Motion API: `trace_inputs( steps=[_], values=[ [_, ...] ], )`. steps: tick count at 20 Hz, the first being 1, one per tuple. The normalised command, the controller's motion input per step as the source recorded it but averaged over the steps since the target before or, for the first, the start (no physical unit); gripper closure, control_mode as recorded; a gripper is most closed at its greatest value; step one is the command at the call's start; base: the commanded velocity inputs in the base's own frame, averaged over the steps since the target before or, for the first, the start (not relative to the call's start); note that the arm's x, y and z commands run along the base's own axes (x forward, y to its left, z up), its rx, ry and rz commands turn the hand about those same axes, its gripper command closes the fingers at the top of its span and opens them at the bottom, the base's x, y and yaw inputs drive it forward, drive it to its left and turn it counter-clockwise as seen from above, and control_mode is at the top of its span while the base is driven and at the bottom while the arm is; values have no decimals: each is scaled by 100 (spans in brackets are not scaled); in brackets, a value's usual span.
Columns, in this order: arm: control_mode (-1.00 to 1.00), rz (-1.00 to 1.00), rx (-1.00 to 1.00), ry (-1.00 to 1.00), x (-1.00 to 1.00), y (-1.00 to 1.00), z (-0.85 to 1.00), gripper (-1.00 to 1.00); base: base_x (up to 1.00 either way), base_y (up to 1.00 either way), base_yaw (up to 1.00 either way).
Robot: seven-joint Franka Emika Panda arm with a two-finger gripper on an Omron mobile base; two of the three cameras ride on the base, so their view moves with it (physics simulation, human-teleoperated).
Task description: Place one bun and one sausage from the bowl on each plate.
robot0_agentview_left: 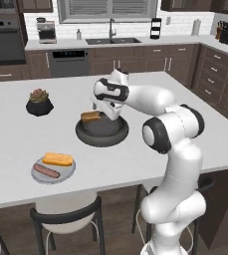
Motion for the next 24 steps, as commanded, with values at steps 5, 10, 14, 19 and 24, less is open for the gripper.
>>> trace_inputs(
  steps=[5,10,14,19,24],
  values=[
    [-100,-12,0,2,65,1,-45,-100,0,0,0],
    [-100,-10,0,0,49,0,-34,-100,0,0,0],
    [-100,-8,0,0,34,0,-41,-100,0,0,0],
    [-100,-7,-1,0,24,6,-32,-100,0,0,0],
    [-100,-4,0,-2,30,10,-1,-100,0,0,0]
  ],
)
